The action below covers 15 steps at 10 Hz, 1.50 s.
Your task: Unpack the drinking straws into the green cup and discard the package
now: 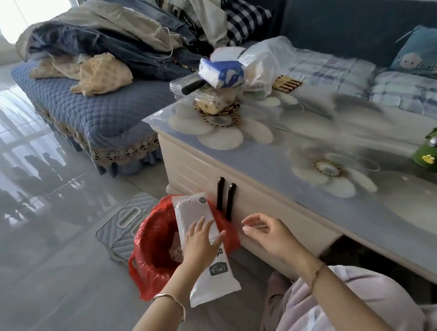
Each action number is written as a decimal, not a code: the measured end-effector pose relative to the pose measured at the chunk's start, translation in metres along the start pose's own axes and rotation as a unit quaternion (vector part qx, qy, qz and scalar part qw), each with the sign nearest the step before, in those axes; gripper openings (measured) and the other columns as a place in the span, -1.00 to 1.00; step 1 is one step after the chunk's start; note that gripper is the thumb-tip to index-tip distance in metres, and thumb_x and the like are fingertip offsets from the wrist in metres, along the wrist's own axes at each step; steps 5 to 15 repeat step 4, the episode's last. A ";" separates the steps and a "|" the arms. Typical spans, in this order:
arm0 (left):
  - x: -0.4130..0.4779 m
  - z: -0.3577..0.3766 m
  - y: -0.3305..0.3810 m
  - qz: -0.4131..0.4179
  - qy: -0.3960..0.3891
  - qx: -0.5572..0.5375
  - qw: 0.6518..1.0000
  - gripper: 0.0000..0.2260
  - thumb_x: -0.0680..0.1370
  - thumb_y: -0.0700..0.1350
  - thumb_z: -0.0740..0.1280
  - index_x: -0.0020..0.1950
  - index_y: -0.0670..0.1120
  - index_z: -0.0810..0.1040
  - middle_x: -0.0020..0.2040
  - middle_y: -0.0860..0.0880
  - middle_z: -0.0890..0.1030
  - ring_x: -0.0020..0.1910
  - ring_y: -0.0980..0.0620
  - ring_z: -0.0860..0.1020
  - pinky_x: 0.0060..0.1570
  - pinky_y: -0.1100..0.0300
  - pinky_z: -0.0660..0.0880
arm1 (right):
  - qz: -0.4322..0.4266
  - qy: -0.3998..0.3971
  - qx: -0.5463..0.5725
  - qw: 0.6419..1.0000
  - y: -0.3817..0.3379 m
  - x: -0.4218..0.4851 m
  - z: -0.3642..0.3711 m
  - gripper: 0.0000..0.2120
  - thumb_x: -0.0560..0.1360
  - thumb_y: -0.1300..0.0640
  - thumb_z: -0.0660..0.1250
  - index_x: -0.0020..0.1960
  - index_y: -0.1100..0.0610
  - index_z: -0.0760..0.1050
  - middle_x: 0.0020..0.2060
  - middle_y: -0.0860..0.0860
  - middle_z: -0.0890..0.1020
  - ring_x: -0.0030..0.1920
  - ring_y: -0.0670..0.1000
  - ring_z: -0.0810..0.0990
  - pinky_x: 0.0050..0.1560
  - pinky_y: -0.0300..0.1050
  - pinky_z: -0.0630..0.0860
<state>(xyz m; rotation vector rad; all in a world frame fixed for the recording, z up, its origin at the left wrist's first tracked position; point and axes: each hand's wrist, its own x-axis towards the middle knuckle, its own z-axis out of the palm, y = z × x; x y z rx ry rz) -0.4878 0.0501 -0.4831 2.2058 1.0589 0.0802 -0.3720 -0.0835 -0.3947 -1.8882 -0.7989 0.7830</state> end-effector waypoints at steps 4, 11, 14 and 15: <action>0.031 -0.050 0.185 0.229 0.170 -0.123 0.951 -0.52 0.62 0.04 0.21 0.51 -0.08 0.30 0.47 -0.07 0.39 0.47 -0.07 0.29 0.42 0.04 0.26 | -0.183 0.189 0.114 0.958 -0.105 -0.038 -0.144 -0.90 0.49 0.17 0.34 -0.03 0.00 0.53 -0.01 -0.03 0.63 0.03 -0.05 0.60 0.05 -0.19 0.52; 0.031 -0.050 0.185 0.229 0.170 -0.123 0.951 -0.52 0.62 0.04 0.21 0.51 -0.08 0.30 0.47 -0.07 0.39 0.47 -0.07 0.29 0.42 0.04 0.26 | -0.183 0.189 0.114 0.958 -0.105 -0.038 -0.144 -0.90 0.49 0.17 0.34 -0.03 0.00 0.53 -0.01 -0.03 0.63 0.03 -0.05 0.60 0.05 -0.19 0.52; 0.031 -0.050 0.185 0.229 0.170 -0.123 0.951 -0.52 0.62 0.04 0.21 0.51 -0.08 0.30 0.47 -0.07 0.39 0.47 -0.07 0.29 0.42 0.04 0.26 | -0.183 0.189 0.114 0.958 -0.105 -0.038 -0.144 -0.90 0.49 0.17 0.34 -0.03 0.00 0.53 -0.01 -0.03 0.63 0.03 -0.05 0.60 0.05 -0.19 0.52; 0.031 -0.050 0.185 0.229 0.170 -0.123 0.951 -0.52 0.62 0.04 0.21 0.51 -0.08 0.30 0.47 -0.07 0.39 0.47 -0.07 0.29 0.42 0.04 0.26 | -0.183 0.189 0.114 0.958 -0.105 -0.038 -0.144 -0.90 0.49 0.17 0.34 -0.03 0.00 0.53 -0.01 -0.03 0.63 0.03 -0.05 0.60 0.05 -0.19 0.52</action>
